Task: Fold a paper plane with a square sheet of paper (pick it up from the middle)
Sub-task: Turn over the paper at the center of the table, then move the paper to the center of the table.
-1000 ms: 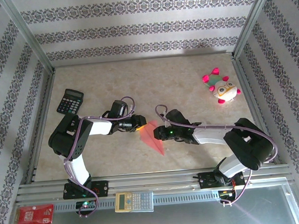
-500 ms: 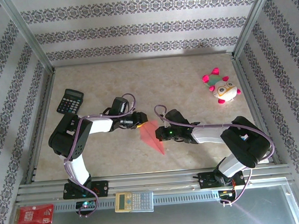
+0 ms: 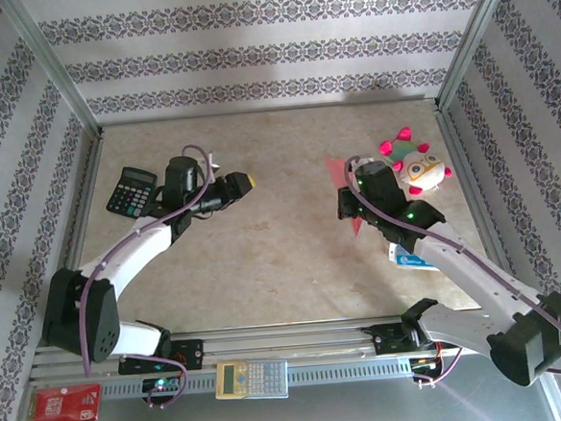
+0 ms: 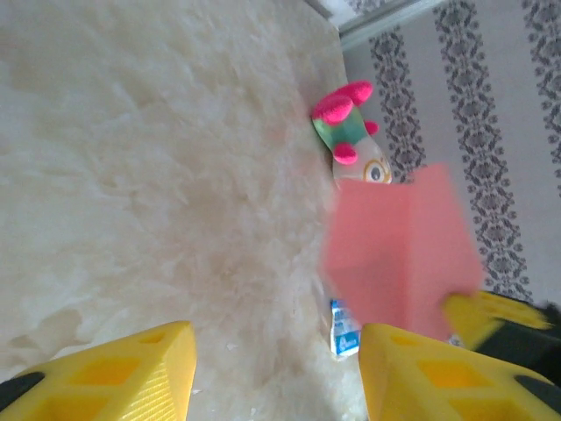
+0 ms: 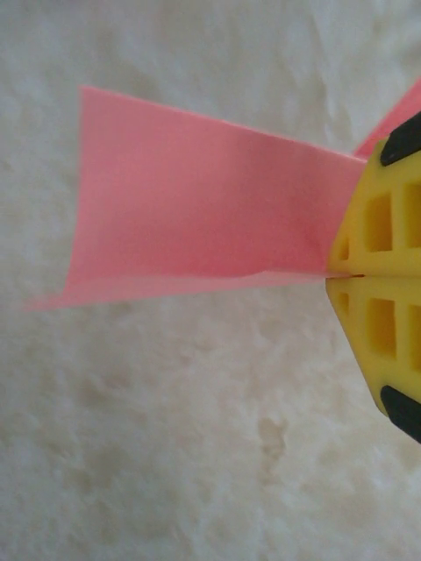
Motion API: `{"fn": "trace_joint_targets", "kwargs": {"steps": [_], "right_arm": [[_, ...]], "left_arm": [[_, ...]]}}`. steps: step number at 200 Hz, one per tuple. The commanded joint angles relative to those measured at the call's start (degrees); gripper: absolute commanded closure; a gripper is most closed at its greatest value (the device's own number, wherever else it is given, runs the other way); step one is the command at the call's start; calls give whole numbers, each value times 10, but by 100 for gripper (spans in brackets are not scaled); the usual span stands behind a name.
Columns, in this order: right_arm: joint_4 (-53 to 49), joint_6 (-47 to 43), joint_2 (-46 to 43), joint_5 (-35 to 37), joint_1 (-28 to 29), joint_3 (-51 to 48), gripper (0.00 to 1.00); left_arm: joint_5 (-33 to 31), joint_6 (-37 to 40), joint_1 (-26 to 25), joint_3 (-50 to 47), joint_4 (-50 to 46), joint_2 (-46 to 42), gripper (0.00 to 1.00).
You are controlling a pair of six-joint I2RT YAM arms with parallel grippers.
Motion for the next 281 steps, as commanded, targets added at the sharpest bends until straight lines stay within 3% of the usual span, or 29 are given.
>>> {"fn": "trace_joint_targets", "kwargs": {"steps": [1, 19, 47, 86, 108, 146, 175, 200, 240, 281], "right_arm": [[-139, -41, 65, 237, 88, 30, 100], [-148, 18, 155, 300, 164, 52, 100], [-166, 138, 323, 325, 236, 106, 100], [-152, 216, 484, 292, 289, 180, 100], [-106, 213, 515, 238, 291, 203, 91], [-73, 181, 469, 160, 288, 217, 78], [2, 161, 338, 51, 267, 111, 73], [73, 157, 239, -58, 205, -1, 73], [194, 148, 232, -165, 123, -87, 85], [258, 169, 286, -194, 126, -103, 92]], "left_arm": [[-50, 11, 26, -45, -57, -27, 47], [-60, 13, 50, -67, -66, -37, 46], [-58, 20, 80, -82, -70, -33, 46], [-55, 29, 101, -95, -73, -29, 46], [-50, 27, 103, -106, -73, -34, 46], [-11, -9, 99, -146, -49, -51, 49], [7, -37, 66, -169, -33, -75, 50], [2, -49, 17, -175, -22, -73, 55], [3, -57, -78, -128, -2, 1, 69], [4, -64, -93, -109, 16, 63, 81]]}}
